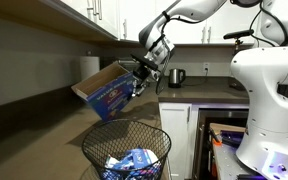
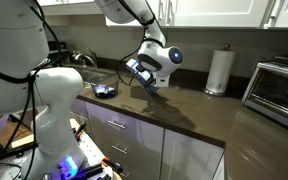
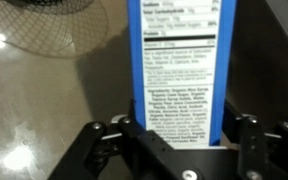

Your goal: Pour the contents from the box into the black then put the box on the counter

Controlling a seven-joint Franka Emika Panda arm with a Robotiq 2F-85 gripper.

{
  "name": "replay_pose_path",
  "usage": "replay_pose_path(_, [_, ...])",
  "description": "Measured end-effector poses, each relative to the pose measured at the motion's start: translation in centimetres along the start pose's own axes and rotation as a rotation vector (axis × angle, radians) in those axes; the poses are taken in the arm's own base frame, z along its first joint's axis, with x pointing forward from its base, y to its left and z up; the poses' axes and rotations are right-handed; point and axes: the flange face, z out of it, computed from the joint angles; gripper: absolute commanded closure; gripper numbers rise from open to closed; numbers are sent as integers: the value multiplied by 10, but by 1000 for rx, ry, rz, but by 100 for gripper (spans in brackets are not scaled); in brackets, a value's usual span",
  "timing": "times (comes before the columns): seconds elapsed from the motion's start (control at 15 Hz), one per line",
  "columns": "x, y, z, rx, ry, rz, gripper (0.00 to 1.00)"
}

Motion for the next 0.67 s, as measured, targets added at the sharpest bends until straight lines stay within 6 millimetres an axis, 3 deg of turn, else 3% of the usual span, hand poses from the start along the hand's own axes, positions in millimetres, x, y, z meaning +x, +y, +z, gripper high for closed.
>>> replay_pose_path(0.13, [8, -1, 3, -1, -10, 7, 0])
replay_pose_path(0.27, [16, -3, 6, 0, -19, 9, 26])
replay_pose_path(0.67, [39, -10, 13, 23, -48, 11, 65])
